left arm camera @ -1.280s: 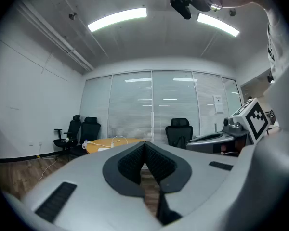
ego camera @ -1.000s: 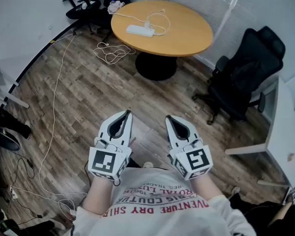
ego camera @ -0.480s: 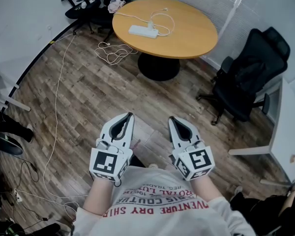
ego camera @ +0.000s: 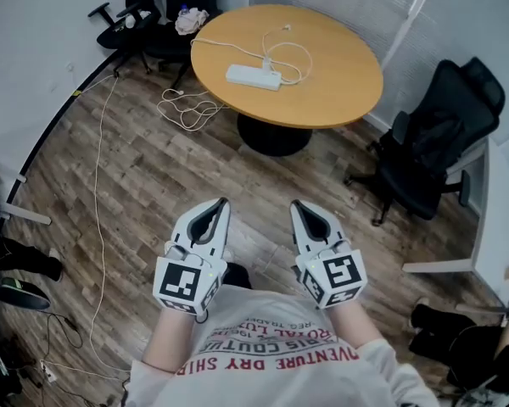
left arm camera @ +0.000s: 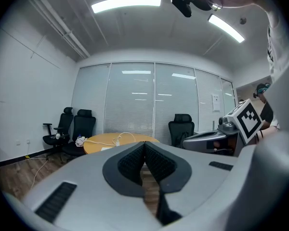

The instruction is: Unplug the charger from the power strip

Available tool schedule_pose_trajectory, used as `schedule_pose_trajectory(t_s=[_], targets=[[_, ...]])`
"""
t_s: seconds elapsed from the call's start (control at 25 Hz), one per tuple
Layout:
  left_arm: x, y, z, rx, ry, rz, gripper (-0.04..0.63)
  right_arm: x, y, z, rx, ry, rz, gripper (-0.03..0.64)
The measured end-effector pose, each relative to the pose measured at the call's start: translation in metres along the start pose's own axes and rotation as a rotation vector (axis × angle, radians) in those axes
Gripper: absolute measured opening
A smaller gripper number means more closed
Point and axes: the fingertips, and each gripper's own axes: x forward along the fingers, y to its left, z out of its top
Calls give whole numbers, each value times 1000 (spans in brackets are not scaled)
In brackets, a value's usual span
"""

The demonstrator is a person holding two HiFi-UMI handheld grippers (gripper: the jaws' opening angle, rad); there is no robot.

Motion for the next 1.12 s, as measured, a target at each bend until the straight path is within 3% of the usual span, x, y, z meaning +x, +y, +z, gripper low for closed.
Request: schedule_pose_trajectory(t_s=[0.24,0.52,0.88,1.12], targets=[[32,89,6,-3,29,-58,34,78,4,30,8,-33,-82,29],[60,162,17,-2,49,-113,34,146,9,47,17,-20,-147,29],[106,211,0,-2,79,-113,34,214,-10,46,-1,27,-146,29],[165,235,-6,16,109,-113,34,266,-55,48,30,25,-145,29]])
